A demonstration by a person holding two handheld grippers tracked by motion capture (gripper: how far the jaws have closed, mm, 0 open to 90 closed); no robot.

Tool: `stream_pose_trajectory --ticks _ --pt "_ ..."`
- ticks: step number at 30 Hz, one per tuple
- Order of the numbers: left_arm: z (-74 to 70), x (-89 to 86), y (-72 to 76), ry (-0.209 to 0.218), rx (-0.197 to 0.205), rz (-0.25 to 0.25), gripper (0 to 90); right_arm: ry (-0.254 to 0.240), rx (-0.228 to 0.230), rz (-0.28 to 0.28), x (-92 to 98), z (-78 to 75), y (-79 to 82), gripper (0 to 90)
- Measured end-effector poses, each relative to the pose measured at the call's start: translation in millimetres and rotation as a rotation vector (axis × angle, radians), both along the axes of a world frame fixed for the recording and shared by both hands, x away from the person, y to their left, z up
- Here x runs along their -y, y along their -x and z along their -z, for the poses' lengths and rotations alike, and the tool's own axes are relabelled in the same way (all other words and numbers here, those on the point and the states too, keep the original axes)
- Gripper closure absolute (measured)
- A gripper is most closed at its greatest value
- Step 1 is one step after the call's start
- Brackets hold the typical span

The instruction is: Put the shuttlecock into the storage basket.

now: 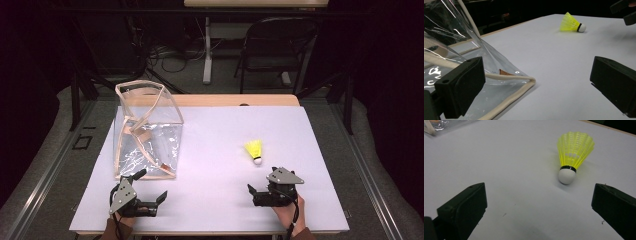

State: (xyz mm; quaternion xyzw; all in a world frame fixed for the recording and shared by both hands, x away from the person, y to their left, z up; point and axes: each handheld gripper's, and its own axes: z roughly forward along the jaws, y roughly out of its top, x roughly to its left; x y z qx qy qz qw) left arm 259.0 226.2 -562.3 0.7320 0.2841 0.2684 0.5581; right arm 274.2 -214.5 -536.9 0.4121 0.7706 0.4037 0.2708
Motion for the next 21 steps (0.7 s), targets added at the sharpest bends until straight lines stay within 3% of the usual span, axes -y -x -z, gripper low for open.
stream_pose_trajectory --ticks 21 --pt "0.1 1.1 -1.7 0.006 -0.004 0.013 0.0 0.010 -0.073 0.041 -2.2 -0.2 -21.5 0.0"
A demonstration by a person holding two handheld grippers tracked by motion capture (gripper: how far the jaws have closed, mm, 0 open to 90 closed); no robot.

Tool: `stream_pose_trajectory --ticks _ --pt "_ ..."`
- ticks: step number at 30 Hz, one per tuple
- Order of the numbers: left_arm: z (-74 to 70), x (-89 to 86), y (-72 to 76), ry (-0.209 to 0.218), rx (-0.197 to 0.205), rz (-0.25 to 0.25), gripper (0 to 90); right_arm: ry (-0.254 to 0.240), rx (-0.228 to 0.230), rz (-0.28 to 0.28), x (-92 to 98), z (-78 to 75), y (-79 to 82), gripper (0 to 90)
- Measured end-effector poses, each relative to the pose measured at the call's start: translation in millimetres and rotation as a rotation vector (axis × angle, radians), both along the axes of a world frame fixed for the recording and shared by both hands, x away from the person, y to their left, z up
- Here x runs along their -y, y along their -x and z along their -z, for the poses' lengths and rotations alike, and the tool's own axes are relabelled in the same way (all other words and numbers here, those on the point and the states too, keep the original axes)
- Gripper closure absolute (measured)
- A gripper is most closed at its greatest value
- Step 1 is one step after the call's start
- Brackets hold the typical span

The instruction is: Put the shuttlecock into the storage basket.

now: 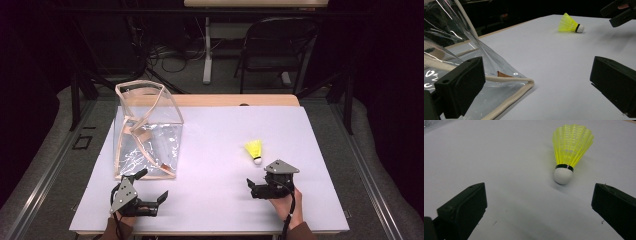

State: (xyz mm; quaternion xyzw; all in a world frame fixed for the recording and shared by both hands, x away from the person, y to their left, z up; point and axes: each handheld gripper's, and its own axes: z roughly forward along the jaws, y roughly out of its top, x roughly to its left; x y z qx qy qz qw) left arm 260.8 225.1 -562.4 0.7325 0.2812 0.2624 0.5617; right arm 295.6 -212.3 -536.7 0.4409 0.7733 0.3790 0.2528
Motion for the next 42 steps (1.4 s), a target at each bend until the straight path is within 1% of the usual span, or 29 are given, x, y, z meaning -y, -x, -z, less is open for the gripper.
stream_pose_trajectory --ticks 3,4,6,8,10,12,14,17,18,26,29,31,32,39,42 --pt "0.4 0.6 -1.2 0.004 -0.005 0.004 0.0 -0.014 -0.010 0.008 0.9 -0.2 -3.4 0.0" --pt "0.3 2.3 -1.5 -0.003 -0.005 0.008 0.0 -0.023 -0.021 0.018 -0.1 0.0 -8.1 0.0" --pt "0.3 2.8 -1.1 -0.007 -0.004 0.009 0.0 -0.017 -0.020 0.016 -0.1 0.1 -9.7 0.0" --pt "0.0 2.9 -0.7 -0.011 0.000 0.013 0.0 -0.011 -0.029 0.021 -0.9 0.0 -14.0 0.0" --pt "0.2 2.5 -1.4 -0.003 -0.003 0.011 0.0 -0.005 -0.032 0.031 -1.4 -0.6 -20.9 0.0" --pt "0.1 2.6 -1.3 -0.007 0.000 0.011 0.0 -0.010 -0.038 0.047 -2.0 -0.5 -24.7 0.0" --pt "-0.3 2.4 -0.8 -0.007 0.002 0.011 0.0 -0.006 -0.044 0.052 -2.5 -0.1 -27.9 0.0" --pt "-0.2 1.9 -1.2 -0.004 0.002 0.008 0.0 -0.006 -0.051 0.054 -3.1 0.9 -31.5 0.0" --pt "-0.1 2.1 -1.3 -0.004 0.001 0.009 0.0 -0.006 -0.055 0.062 -4.3 0.5 -33.8 0.0" --pt "-0.3 2.4 -1.4 -0.005 0.001 0.005 0.0 -0.016 -0.060 0.075 -6.4 -1.0 -43.5 0.0" --pt "-0.6 2.3 -1.1 -0.005 0.005 0.006 0.0 -0.009 -0.071 0.084 -6.6 0.8 -49.6 0.0" --pt "-0.7 2.0 -1.2 -0.005 0.007 0.007 0.0 -0.013 -0.077 0.086 -6.9 1.1 -50.8 0.0" --pt "-0.7 2.0 -0.9 -0.004 0.005 0.005 0.0 -0.005 -0.074 0.089 -7.9 1.8 -53.6 1.4" --pt "-0.7 2.4 -1.0 -0.006 0.005 0.003 0.0 -0.004 -0.072 0.098 -11.4 1.1 -58.9 8.0" --pt "-0.7 2.5 -1.3 -0.009 0.005 -0.001 0.0 0.004 -0.082 0.111 -11.9 0.7 -63.4 14.4"
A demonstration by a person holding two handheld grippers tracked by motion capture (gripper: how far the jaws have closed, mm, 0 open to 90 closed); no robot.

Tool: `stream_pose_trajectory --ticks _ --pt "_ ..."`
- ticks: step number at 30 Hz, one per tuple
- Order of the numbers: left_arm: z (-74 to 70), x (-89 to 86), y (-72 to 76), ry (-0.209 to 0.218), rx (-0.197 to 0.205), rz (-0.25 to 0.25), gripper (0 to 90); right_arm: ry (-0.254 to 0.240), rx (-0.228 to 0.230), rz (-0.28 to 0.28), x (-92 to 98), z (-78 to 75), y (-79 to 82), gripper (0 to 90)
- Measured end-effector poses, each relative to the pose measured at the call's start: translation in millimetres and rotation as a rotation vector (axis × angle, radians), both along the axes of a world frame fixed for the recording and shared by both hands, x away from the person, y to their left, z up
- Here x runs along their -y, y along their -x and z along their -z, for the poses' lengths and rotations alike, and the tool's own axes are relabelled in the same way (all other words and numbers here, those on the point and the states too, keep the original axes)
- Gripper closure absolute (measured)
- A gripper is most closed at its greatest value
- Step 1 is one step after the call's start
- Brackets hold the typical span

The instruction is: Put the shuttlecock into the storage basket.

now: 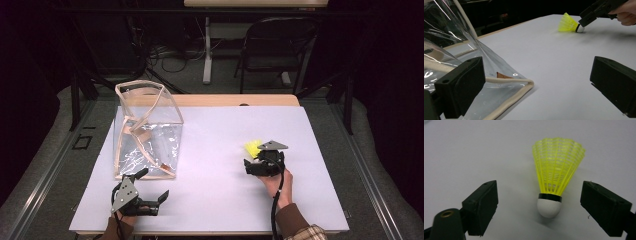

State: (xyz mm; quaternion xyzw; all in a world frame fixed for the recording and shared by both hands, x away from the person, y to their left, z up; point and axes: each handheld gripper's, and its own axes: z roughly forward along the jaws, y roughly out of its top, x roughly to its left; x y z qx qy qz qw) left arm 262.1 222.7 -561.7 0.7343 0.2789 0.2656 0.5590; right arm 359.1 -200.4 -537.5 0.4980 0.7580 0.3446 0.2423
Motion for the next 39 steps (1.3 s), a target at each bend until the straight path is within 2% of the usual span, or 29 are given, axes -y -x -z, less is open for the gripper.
stream_pose_trajectory --ticks 6,19,26,32,39 --pt "0.1 0.4 0.0 0.000 -0.003 0.001 0.0 0.009 -0.019 0.020 1.5 -1.2 -5.1 21.7" --pt "-0.2 0.6 -0.3 -0.003 -0.002 0.001 0.0 0.028 -0.077 0.064 -3.4 1.5 -15.4 45.1" --pt "-0.5 0.7 -0.1 -0.003 -0.001 0.002 0.0 0.040 -0.105 0.103 -5.1 1.6 -19.9 50.3" --pt "-0.7 0.8 -0.3 -0.009 0.001 0.005 0.0 0.024 -0.125 0.114 -5.8 4.4 -21.5 57.5" --pt "-0.8 0.7 -0.3 -0.008 0.001 0.006 0.0 0.010 -0.131 0.129 -4.4 6.4 -21.9 61.4"
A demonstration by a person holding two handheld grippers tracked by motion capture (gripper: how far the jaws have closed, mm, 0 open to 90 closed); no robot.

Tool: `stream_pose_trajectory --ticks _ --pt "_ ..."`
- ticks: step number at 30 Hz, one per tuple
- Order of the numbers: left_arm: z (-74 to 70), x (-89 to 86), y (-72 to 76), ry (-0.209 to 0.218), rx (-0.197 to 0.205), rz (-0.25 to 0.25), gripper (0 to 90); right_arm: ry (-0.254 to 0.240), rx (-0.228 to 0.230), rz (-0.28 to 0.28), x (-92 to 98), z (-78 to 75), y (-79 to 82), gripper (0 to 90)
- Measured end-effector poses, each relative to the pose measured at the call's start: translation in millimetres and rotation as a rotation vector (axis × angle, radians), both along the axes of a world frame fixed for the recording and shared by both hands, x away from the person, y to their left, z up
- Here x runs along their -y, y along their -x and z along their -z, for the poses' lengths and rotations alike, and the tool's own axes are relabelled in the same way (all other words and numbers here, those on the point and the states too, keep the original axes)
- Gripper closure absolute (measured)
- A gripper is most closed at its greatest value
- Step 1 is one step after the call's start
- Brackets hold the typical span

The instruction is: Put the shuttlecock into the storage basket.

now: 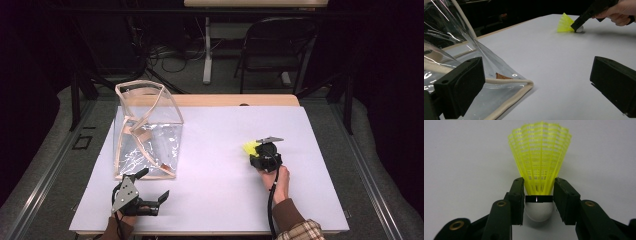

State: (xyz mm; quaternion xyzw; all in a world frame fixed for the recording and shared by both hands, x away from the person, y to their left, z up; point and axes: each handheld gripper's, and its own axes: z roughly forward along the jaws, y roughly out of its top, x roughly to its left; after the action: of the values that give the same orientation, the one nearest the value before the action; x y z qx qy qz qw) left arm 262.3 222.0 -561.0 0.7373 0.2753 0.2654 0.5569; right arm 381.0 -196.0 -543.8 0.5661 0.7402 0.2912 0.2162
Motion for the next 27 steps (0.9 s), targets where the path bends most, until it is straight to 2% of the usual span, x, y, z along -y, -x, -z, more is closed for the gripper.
stream_pose_trajectory --ticks 9,27 --pt "-0.5 -0.1 0.5 0.003 0.003 0.002 0.0 -0.029 0.005 0.007 2.1 -1.2 1.2 64.2" --pt "-1.1 0.1 1.1 0.002 0.008 0.000 0.0 -0.028 0.039 0.006 8.2 -13.9 4.7 64.2"
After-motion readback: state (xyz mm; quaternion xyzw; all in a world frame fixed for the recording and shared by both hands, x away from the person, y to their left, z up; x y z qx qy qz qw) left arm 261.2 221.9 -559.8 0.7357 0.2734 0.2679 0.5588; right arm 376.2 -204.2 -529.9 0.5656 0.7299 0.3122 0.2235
